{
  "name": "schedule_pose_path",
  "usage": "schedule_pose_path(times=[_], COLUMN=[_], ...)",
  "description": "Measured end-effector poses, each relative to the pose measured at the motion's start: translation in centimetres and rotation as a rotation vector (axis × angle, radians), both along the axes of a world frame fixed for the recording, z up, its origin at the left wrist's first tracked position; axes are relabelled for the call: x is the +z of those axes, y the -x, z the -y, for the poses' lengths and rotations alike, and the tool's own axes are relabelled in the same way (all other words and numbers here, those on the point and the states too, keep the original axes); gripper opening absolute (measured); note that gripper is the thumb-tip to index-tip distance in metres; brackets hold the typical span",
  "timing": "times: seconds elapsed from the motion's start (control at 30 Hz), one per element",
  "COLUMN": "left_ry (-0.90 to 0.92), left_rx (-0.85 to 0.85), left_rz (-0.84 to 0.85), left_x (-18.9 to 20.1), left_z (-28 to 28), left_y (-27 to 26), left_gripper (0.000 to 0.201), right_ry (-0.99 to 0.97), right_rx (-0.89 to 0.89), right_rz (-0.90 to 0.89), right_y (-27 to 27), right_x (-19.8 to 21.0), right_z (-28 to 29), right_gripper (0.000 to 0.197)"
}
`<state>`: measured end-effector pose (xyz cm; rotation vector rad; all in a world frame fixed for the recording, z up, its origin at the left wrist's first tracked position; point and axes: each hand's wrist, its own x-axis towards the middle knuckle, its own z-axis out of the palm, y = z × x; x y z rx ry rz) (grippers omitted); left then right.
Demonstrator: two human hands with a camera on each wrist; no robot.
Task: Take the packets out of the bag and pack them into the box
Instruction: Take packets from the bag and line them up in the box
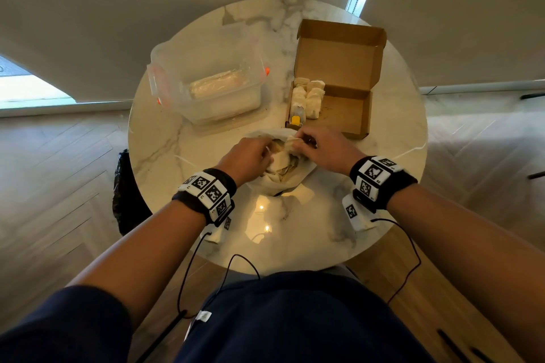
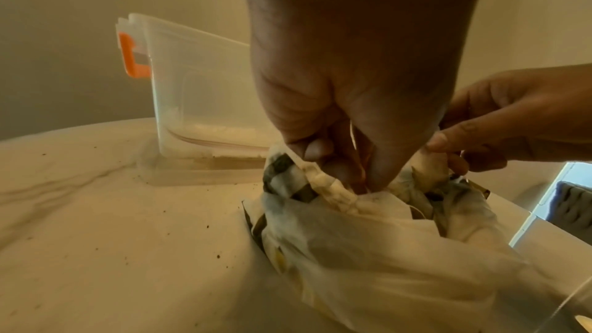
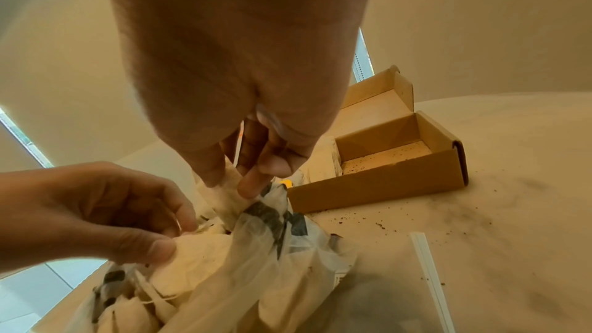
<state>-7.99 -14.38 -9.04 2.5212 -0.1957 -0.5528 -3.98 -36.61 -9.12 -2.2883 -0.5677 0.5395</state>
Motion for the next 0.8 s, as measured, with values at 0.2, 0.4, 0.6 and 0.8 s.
schedule_pose_path(times=[0.2, 0.4, 0.6, 0.8], left_ry=[0.025, -0.057, -0.084, -0.032], left_rx=[-0.129, -0.176, -0.203, -0.198], left_rz=[0.075, 0.034, 0.025, 0.119], left_x=[0.9, 0.8, 0.4, 0.3], left_z=[-0.5, -1.4, -1.7, -1.7], left_y=[-0.9, -1.1, -0.8, -0.7], left_gripper=[0.022, 0.025, 0.016, 0.020], right_ry=[-0.019, -0.016, 0.009, -0.008], right_rx=[-0.047, -0.050, -0.041, -0.038], right_rz=[0.051, 0.050, 0.058, 0.061], right_y=[-0.1, 0.1, 0.4, 0.3], right_x=[0.1, 0.2, 0.3, 0.3], right_z=[0.3, 0.4, 0.3, 0.3], right_gripper=[0.020, 0.021, 0.022, 0.021])
